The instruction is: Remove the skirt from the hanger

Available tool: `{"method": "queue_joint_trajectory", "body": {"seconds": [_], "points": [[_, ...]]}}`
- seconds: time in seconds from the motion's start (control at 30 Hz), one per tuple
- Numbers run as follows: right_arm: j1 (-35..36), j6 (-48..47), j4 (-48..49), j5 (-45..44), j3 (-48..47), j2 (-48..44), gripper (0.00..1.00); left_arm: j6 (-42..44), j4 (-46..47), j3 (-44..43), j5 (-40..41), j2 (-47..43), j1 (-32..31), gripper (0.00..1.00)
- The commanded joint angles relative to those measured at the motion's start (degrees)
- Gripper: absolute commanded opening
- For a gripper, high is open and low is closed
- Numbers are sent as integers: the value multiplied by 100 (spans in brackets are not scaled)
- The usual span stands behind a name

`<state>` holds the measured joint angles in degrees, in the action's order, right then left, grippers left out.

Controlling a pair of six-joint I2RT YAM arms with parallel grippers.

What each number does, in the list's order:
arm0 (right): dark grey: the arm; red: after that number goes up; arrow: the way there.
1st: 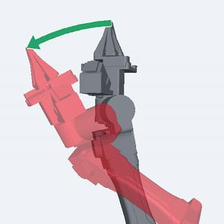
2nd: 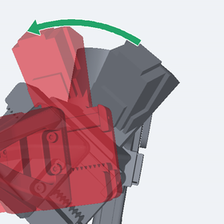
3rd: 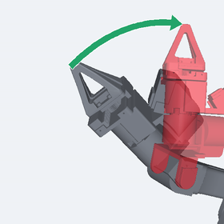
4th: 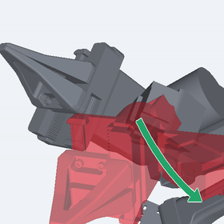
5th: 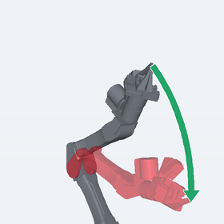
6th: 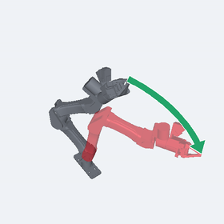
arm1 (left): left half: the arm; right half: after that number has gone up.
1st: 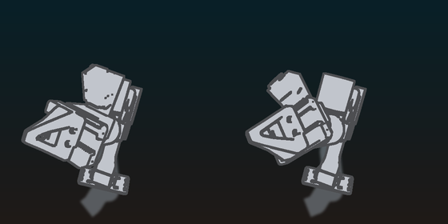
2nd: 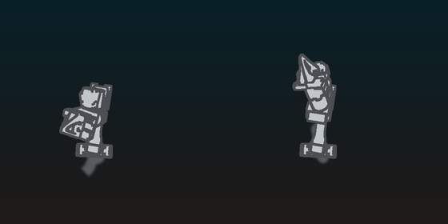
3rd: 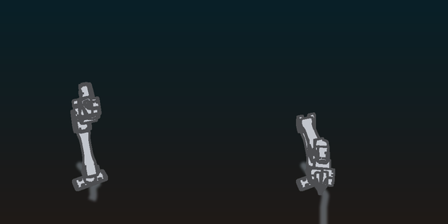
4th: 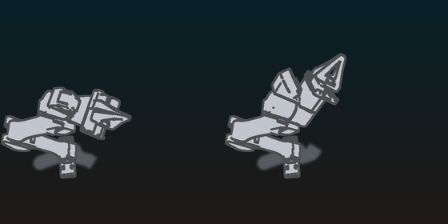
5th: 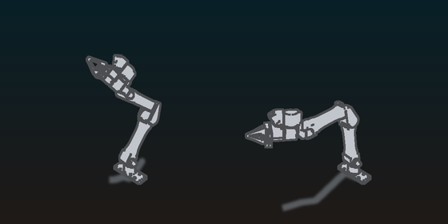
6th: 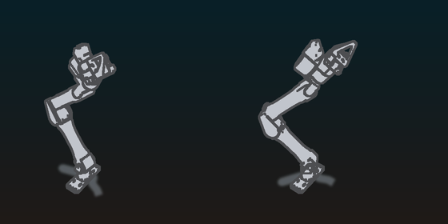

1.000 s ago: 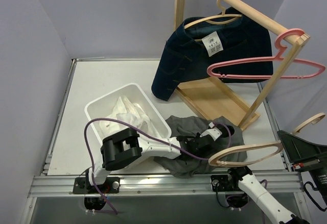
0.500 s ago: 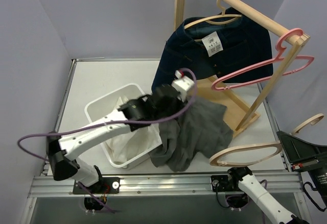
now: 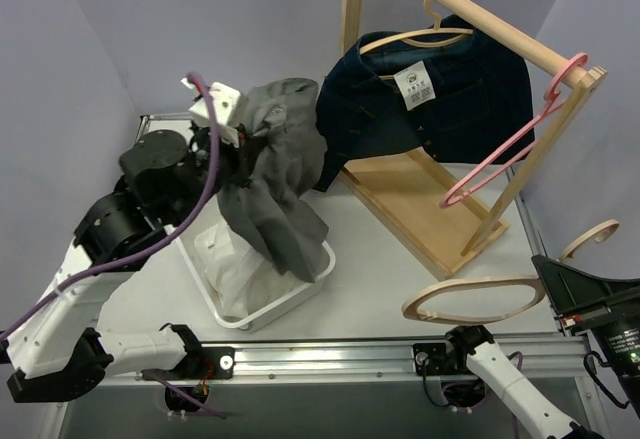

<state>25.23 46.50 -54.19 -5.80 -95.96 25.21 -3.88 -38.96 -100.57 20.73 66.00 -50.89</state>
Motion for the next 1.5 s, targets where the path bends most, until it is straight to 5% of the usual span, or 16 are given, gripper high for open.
{"method": "queue_joint_trajectory", "body": {"seconds": [0.0, 0.5, 0.97, 1.07, 1.2, 1.37, 1.47], "points": [[52, 61, 462, -26, 121, 19, 0, 344, 64, -506, 510, -464, 36, 2], [52, 131, 656, 79, 535, -78, 0, -68, -498, -1035, 476, -1133, 27, 2], [52, 219, 524, 97, 465, -175, 0, -614, 142, 1680, 379, -1045, 149, 2], [52, 219, 428, 36, 359, -192, 0, -675, 573, 2295, -58, -888, 744, 2], [52, 219, 375, 9, 297, -210, 0, -1184, 1090, 2849, -1761, -746, 1836, 2], [43, 210, 401, 27, 333, -218, 0, -1833, 1224, 3534, -2555, -562, 2636, 2], [43, 210, 445, 27, 376, -253, 0, -2194, 1084, 3991, -2215, -431, 2743, 2]]}}
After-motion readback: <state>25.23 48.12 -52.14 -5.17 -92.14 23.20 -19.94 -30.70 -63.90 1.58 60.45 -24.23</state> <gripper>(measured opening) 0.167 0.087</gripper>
